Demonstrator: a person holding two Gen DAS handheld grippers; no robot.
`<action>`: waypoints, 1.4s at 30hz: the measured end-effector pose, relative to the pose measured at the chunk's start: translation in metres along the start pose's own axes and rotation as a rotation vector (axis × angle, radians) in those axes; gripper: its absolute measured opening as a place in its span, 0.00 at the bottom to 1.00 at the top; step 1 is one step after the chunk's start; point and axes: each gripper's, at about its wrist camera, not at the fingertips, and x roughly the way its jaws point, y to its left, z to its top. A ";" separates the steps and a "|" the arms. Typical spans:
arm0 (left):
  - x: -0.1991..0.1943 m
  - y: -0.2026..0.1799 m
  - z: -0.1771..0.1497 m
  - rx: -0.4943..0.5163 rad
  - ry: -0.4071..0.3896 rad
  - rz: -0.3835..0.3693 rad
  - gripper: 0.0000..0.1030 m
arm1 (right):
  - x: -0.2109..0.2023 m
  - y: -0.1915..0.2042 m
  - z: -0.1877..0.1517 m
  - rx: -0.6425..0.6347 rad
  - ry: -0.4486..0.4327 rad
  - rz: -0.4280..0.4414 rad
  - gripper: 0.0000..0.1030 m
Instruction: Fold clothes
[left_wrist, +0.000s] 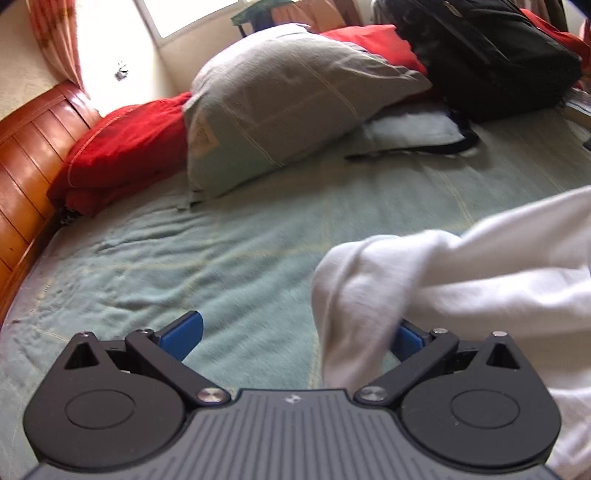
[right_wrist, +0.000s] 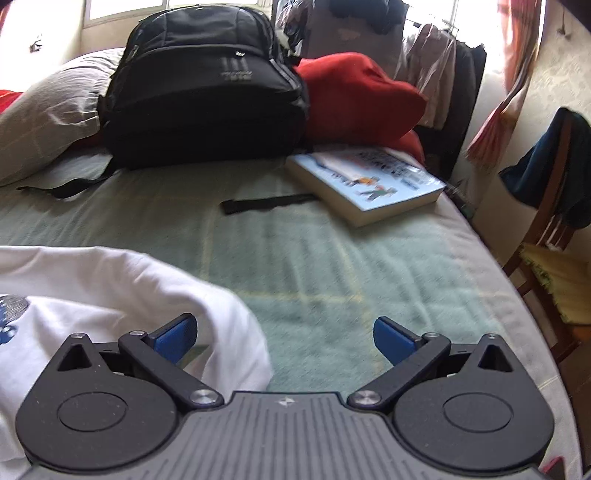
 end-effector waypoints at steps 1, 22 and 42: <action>-0.002 -0.001 -0.003 0.007 0.002 -0.015 0.99 | -0.001 0.001 -0.002 0.004 0.011 0.017 1.00; -0.133 -0.073 -0.101 0.061 -0.066 -0.220 0.99 | -0.031 0.041 -0.047 0.048 0.210 0.172 1.00; -0.172 -0.084 -0.160 -0.009 -0.092 -0.238 0.99 | -0.034 0.064 -0.080 0.059 0.292 0.055 1.00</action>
